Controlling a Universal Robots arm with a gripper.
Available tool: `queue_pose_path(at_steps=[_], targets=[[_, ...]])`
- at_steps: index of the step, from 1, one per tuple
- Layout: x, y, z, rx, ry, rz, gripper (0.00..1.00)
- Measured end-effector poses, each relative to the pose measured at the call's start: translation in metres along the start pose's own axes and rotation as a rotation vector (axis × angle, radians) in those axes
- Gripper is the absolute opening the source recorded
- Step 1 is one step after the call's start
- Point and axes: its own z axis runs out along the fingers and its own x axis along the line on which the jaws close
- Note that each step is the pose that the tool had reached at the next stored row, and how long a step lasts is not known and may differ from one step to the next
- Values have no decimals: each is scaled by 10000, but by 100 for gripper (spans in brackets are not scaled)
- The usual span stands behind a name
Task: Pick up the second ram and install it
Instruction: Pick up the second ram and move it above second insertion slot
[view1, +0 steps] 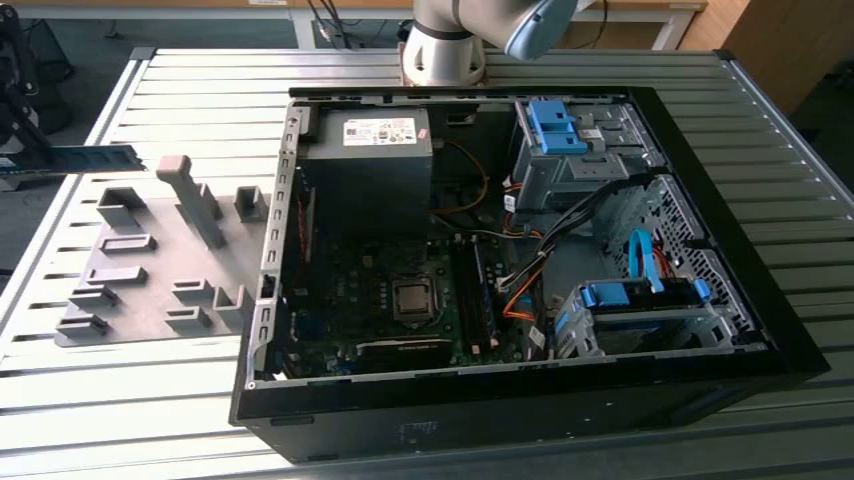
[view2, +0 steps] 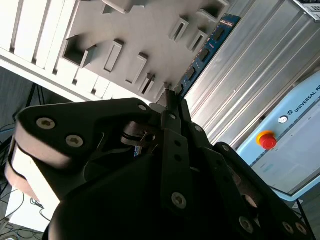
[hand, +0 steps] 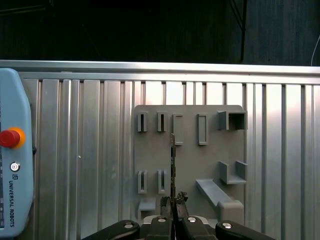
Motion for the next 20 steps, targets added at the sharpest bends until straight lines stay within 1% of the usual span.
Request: queue_pose_path(at_steps=[11,13,20], targets=[[0,-54,-1,0,0,0,14],[0,-90,-1,-1,1,0,14],[0,-131,-2,-1,0,0,14]])
